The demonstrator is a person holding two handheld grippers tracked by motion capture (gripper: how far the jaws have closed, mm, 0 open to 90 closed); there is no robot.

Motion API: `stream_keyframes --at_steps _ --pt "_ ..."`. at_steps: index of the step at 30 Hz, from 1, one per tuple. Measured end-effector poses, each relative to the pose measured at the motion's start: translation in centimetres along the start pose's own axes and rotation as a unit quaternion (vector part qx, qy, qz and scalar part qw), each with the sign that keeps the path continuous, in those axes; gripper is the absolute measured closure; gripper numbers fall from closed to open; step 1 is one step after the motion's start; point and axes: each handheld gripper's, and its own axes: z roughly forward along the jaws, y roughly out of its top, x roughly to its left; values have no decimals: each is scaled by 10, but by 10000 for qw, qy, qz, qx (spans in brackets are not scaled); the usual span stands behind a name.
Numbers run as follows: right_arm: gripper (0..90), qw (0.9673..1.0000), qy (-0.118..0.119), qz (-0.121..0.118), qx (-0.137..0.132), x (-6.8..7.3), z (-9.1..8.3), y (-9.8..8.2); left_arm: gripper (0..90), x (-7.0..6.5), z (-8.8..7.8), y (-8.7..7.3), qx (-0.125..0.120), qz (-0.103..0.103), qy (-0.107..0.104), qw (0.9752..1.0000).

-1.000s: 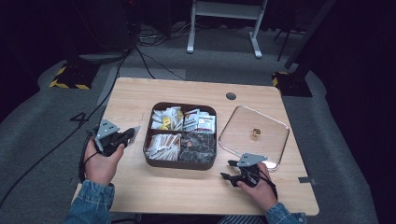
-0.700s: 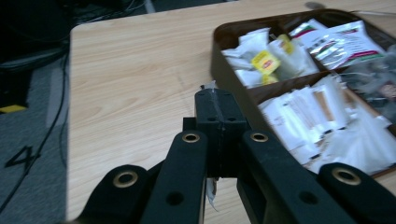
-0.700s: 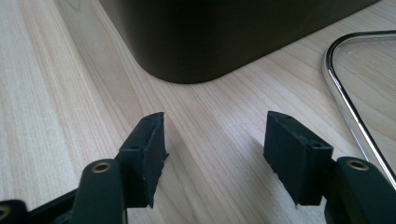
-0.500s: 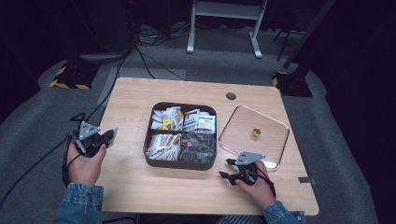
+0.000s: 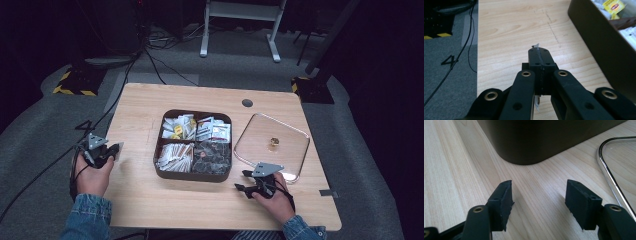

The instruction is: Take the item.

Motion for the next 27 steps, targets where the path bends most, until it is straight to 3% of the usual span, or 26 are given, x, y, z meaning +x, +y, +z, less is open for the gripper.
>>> stream_keyframes --at_steps 3,8,14,15,21,25,27 --pt "390 10000 -1 0 0 0 0 0 900 1 5 -4 203 93 102 9997" --pt "390 10000 0 -1 0 0 0 0 900 0 8 -4 300 98 44 9995" --pt "390 10000 -1 -1 0 0 0 0 900 -3 15 -7 450 57 -175 9988" --pt "390 10000 0 -1 0 0 0 0 899 -2 18 -10 453 -110 -345 9983" --pt "390 10000 0 1 0 0 0 0 893 -1 28 -17 614 -197 -515 9966" --pt "390 10000 -1 2 0 0 0 0 842 -1 32 -19 650 -205 -581 9960" --pt "390 10000 -2 3 0 0 0 0 730 -2 34 -20 590 -253 -625 9960"
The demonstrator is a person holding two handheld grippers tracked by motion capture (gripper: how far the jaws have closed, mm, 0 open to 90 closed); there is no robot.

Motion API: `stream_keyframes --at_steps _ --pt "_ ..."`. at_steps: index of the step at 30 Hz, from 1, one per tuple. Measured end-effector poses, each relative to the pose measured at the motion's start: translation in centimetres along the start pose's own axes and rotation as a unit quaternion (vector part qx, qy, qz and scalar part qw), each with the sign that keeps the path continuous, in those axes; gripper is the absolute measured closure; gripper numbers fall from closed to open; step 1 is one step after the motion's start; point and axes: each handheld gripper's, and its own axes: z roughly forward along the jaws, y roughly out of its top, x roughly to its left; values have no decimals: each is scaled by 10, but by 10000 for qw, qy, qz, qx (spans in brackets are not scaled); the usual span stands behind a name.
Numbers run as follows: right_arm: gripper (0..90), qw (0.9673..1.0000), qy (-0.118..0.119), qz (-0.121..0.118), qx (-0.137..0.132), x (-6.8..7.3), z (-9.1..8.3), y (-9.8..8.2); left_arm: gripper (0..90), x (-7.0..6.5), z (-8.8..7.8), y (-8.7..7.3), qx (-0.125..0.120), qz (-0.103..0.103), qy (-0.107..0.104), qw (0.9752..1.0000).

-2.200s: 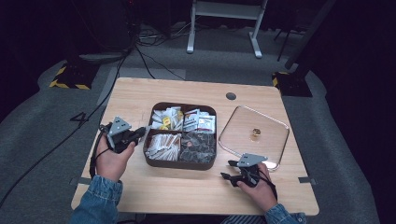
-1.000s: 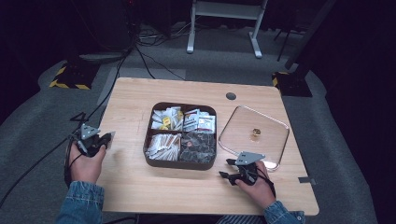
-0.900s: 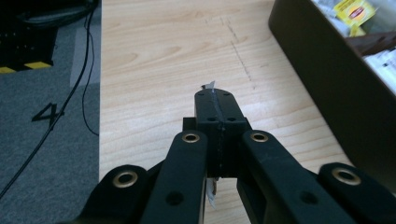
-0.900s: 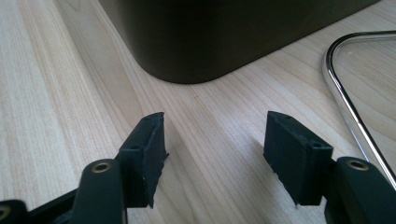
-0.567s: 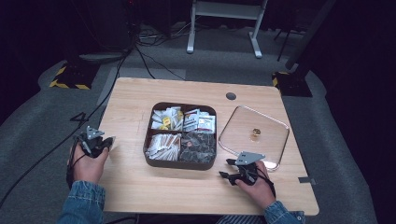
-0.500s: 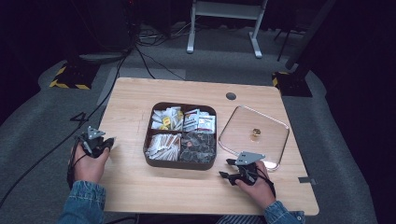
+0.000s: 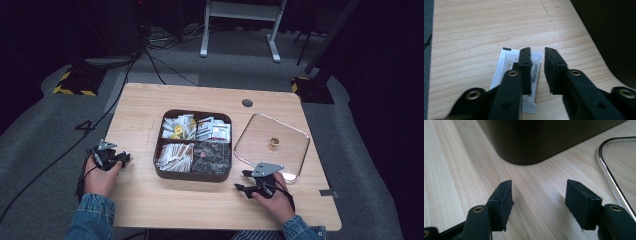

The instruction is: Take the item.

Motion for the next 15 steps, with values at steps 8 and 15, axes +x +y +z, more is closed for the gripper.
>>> stream_keyframes --at_steps 8,15 --pt "390 10000 -5 11 1 0 0 0 601 -1 -3 0 -251 -106 -84 9996" --pt "390 10000 -10 8 0 0 1 1 543 -3 -14 6 -547 -110 -127 9984"
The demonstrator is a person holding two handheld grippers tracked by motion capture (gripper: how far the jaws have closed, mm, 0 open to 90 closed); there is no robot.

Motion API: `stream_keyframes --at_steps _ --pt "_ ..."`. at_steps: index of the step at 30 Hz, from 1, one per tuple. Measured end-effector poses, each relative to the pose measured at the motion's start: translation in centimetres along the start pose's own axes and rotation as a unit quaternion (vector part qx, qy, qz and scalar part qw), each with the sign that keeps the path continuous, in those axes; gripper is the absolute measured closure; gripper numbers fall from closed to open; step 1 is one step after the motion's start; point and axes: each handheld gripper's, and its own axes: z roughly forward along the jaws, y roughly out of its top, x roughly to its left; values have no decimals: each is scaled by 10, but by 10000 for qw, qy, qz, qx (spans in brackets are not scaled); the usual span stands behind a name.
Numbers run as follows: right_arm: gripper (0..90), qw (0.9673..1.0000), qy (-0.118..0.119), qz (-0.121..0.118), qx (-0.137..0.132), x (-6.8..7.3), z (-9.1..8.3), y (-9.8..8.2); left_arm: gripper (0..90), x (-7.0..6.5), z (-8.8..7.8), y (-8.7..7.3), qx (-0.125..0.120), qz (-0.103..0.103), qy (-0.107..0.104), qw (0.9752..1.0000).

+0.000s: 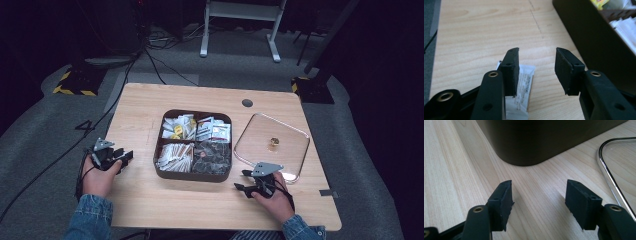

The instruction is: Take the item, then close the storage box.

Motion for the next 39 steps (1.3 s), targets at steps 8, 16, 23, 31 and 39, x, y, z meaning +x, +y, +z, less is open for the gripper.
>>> stream_keyframes --at_steps 8,16,23,31,39 --pt "369 10000 22 -64 11 1 0 0 527 -6 -18 7 -510 43 -29 9987" --pt "410 9999 9 39 -144 0 -1 1 508 -14 -22 7 -521 262 -7 9983" --pt "403 9984 -25 245 -512 -5 -20 8 502 -18 -27 5 -575 349 31 9977" --pt "403 9958 -210 349 -822 -14 -36 16 499 -18 -28 0 -527 379 25 9979" --pt "407 9907 -382 732 -1084 -40 -48 23 492 -21 -33 -9 -476 477 49 9977"
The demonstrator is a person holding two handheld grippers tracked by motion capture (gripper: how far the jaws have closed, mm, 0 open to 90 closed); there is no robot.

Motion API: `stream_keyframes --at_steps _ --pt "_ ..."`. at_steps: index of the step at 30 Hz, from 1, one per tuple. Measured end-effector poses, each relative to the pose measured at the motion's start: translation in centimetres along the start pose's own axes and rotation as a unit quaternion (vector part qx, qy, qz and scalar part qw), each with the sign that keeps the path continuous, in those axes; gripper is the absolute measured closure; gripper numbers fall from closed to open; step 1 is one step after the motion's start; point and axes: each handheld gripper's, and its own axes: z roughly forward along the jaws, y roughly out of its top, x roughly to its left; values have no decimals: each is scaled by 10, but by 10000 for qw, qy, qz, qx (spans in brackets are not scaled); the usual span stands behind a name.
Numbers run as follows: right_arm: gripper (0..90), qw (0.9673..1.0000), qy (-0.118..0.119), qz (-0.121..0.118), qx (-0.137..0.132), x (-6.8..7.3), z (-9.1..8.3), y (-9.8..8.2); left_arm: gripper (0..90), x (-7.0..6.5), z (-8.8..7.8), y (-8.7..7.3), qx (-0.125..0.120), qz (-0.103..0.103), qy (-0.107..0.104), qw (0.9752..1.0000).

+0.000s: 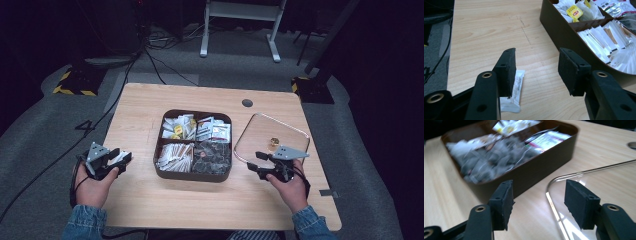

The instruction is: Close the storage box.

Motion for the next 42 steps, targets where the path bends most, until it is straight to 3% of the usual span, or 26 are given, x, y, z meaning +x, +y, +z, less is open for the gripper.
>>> stream_keyframes --at_steps 2,5,7,8,14,19,23,25,33,36,37,38,42 --pt "411 9997 -221 110 20 -15 -1 5 485 -6 -1 -4 58 71 -36 10000" --pt "412 9990 -408 102 128 -26 0 9 477 -9 -1 -6 86 137 -69 9998" --pt "415 9976 -609 256 188 -42 0 14 457 -11 -1 -8 115 206 -92 9997" --pt "416 9972 -660 300 187 -47 0 15 455 -12 1 -9 264 351 -62 9990" --pt "410 9943 -957 387 281 -68 3 21 439 -18 11 -15 571 445 -183 9972" --pt "402 9907 -1178 548 413 -81 5 21 437 -20 17 -19 733 476 -246 9959" --pt "399 9883 -1303 630 475 -88 5 19 432 -21 22 -20 957 548 -344 9933" --pt "394 9856 -1429 725 549 -97 6 15 430 -23 27 -23 1135 600 -424 9908" --pt "381 9802 -1653 806 739 -110 11 10 419 -25 33 -28 1319 578 -466 9885" --pt "380 9758 -1808 872 867 -120 13 4 414 -25 35 -30 1438 556 -510 9867" --pt "380 9758 -1808 872 867 -120 13 4 410 -25 35 -30 1438 556 -510 9867" --pt "379 9729 -1887 955 930 -125 14 -1 408 -25 36 -30 1432 575 -517 9867" --pt "368 9737 -1816 1126 788 -128 15 -6 402 -25 36 -31 1423 579 -531 9867"
